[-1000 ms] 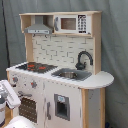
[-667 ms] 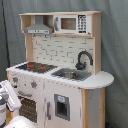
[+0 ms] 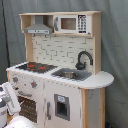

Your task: Play with the kitchen

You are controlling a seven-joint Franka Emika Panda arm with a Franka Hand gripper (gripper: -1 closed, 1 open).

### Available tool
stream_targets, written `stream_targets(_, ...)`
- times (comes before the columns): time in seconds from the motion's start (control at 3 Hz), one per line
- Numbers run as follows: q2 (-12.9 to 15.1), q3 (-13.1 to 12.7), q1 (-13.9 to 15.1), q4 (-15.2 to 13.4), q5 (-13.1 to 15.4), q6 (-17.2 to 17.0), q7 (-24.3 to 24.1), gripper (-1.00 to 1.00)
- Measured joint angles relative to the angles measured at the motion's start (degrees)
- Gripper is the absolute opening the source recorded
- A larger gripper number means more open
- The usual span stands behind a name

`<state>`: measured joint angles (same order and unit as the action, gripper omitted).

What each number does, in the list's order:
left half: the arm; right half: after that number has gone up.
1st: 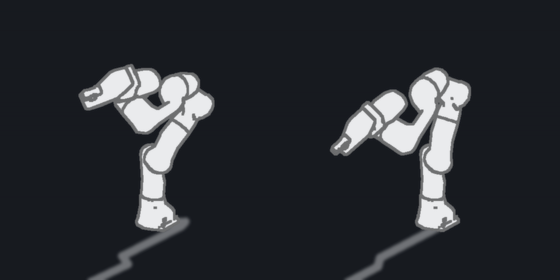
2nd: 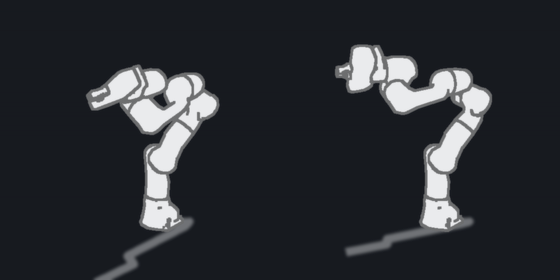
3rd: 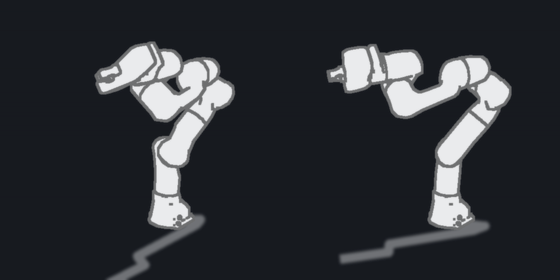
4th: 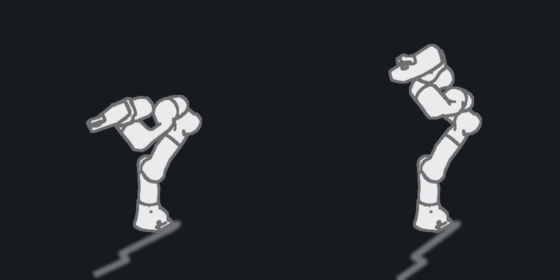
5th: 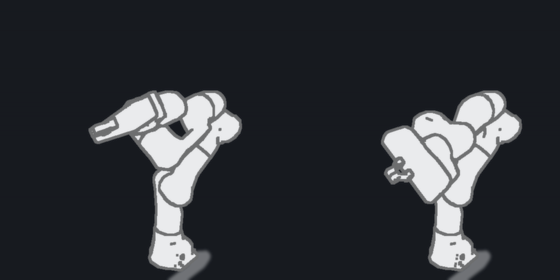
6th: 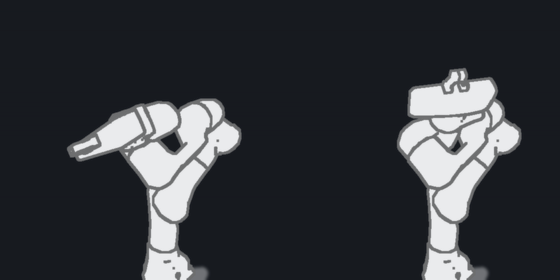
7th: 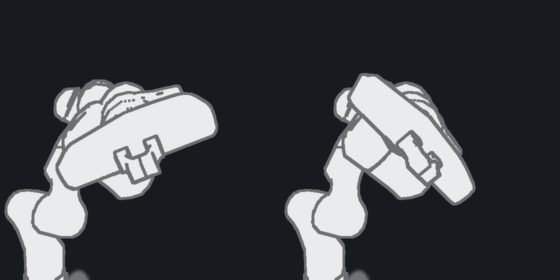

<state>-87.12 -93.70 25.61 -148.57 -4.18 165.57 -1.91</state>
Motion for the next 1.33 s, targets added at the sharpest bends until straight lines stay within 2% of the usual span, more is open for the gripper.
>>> stream_targets(0.67, -0.3, -1.3, 0.7, 0.8, 0.0, 0.3, -12.5, 1.0)
stream_targets(1.33, -0.3, -1.9, 3.6, 2.1, 0.0, 2.6, -23.9, 1.0)
